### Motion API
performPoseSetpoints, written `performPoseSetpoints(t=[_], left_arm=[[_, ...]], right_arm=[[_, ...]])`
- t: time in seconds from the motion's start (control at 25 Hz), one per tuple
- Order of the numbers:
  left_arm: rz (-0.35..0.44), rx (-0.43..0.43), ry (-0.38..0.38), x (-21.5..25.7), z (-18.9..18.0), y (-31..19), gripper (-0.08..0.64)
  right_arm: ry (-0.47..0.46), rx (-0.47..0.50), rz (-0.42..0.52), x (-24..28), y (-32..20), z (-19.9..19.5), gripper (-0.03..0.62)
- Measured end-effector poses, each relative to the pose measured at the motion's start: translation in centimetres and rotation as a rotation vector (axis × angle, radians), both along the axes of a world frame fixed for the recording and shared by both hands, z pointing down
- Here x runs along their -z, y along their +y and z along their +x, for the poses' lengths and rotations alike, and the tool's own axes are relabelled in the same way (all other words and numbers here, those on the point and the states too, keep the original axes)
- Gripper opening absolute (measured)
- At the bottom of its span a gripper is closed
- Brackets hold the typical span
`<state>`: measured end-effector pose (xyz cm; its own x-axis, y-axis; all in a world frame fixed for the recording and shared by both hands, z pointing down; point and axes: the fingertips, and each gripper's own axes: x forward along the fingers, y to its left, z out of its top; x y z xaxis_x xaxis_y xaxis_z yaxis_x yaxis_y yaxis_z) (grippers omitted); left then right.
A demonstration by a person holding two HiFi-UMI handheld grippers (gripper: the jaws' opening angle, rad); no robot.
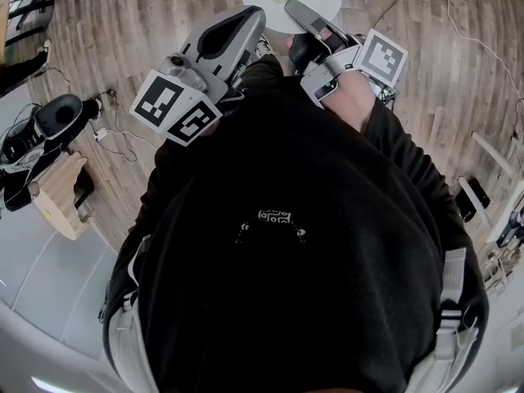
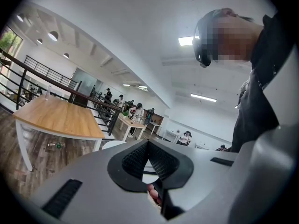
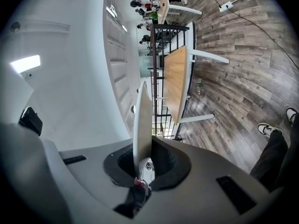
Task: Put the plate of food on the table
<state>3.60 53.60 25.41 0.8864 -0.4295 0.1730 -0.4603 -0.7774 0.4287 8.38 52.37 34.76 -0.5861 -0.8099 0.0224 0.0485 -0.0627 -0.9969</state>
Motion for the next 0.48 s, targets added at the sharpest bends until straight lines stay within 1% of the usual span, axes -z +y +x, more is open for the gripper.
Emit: performPoseSetpoints(t=[0.12,0.24,0.48], left_arm=[[-0.01,0.01,-0.01,-0.3,-0.3,-1.2,0.006],[-0.003,0.005,-0.012,-0.2,-0.6,-2.0,0.006],[0.0,-0.005,0.013,-0.3,-3.8,-8.2,0.006]], right_arm=[[0.01,-0.007,0.003,0.0,-0.8,-0.1,0.026],[0.025,-0.012,0.008,0.2,-1.5,-0.4,0.026],[0.048,-0.03,-0.006,-0.1,-7.3,-3.5,0.026]])
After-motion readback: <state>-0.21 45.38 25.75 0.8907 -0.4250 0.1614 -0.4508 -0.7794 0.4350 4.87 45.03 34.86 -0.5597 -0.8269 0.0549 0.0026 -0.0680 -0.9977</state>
